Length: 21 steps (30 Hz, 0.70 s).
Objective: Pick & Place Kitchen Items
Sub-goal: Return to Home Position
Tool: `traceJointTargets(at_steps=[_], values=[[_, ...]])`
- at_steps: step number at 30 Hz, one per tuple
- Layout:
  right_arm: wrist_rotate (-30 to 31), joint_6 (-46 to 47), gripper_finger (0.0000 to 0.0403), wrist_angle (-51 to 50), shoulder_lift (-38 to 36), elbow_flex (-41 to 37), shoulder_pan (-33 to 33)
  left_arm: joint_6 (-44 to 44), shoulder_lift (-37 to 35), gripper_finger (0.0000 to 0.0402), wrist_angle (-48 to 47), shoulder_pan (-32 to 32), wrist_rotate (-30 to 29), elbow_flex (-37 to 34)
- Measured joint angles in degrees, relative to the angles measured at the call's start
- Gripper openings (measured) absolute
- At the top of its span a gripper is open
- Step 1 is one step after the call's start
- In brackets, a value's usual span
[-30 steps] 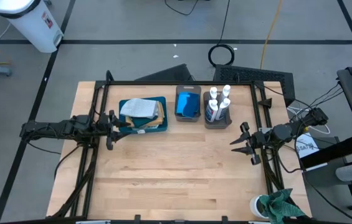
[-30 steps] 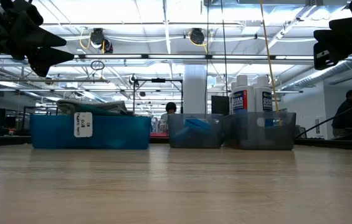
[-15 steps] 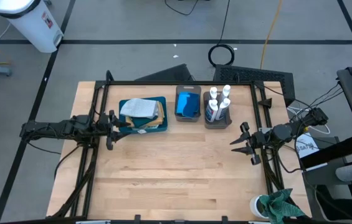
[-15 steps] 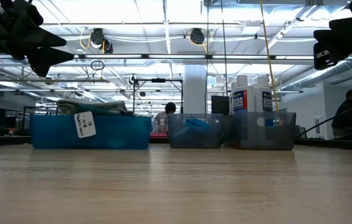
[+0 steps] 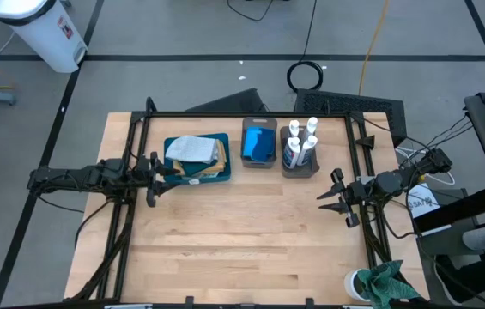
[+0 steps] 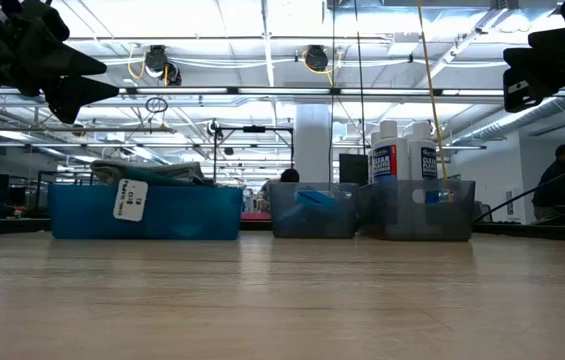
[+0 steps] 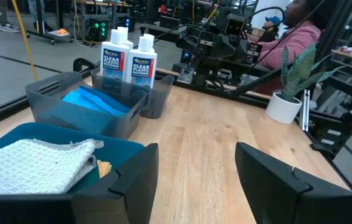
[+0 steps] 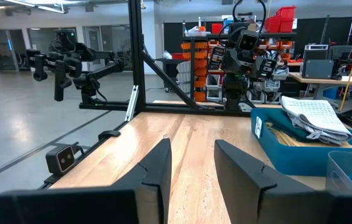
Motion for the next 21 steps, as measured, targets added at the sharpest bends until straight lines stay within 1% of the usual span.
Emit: traceJointTargets(at_steps=[21], values=[[0.01, -0.01, 0.0095, -0.01, 0.00, -0.02, 0.01, -0.01, 0.01, 0.0216, 0.00, 0.01, 0.00, 0.00]])
